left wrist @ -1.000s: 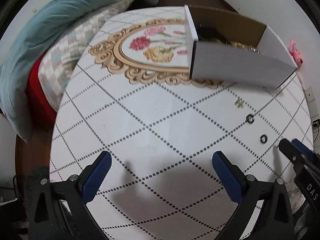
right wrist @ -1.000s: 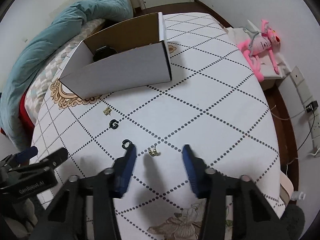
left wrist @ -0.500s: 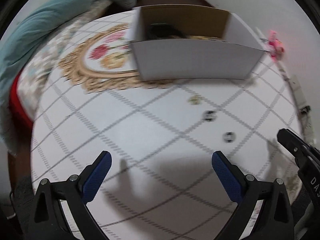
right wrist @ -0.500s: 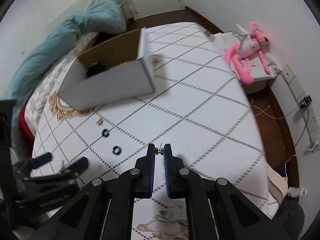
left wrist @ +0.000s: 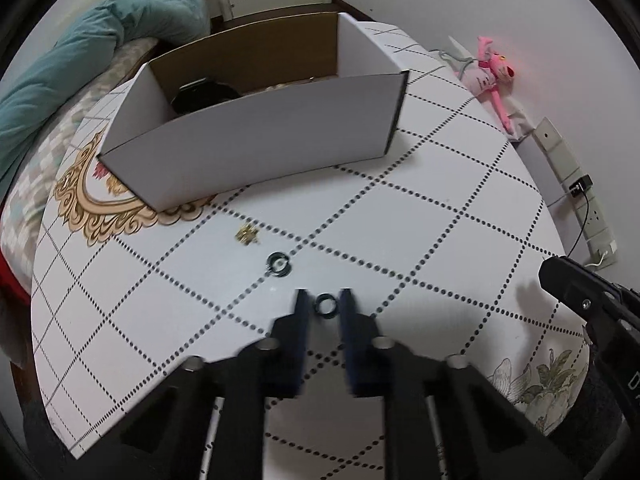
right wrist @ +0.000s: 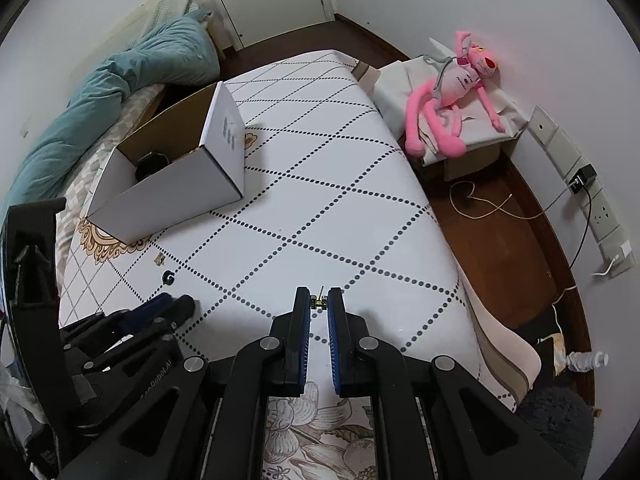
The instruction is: Organize jewelry
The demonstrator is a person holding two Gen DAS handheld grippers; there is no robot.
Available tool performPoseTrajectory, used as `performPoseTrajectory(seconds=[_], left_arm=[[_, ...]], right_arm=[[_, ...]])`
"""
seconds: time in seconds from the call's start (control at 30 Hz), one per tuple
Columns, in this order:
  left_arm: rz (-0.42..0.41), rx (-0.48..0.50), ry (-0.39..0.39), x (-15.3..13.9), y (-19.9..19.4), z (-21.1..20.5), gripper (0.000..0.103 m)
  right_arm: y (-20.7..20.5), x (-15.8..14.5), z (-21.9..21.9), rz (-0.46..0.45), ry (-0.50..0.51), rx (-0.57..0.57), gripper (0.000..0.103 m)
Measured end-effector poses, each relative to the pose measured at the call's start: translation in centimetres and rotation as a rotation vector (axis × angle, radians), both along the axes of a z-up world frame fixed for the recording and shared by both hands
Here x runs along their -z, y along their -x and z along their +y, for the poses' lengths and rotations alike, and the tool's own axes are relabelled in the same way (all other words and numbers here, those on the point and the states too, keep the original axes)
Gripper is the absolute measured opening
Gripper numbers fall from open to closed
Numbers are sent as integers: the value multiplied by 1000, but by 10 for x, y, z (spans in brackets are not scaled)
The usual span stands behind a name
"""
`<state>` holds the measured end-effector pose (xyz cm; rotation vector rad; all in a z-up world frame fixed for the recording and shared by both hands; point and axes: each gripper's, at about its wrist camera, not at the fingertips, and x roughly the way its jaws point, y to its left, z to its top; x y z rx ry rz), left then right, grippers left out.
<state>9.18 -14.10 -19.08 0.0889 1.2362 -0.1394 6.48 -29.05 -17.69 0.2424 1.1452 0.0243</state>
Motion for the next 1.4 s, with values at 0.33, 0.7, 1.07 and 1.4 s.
performPoseTrajectory(seconds=[0.33,0.7,1.07,1.4], left_arm=[[-35,-12,43,-14,4,15,10],[-98,-72,202,-101,-33,65,10],[28,-150,184,-78,-120,101,10],[12,-203,97,-88,-142,112,63]], right_arm=[[0,-17,6,-37,-31,-13,9],[-44,-74,44,-131,-122,-122,9],[-170,-68,91,-24,-101,-230,9],[-213,-44,107,109,-53,-264,41]])
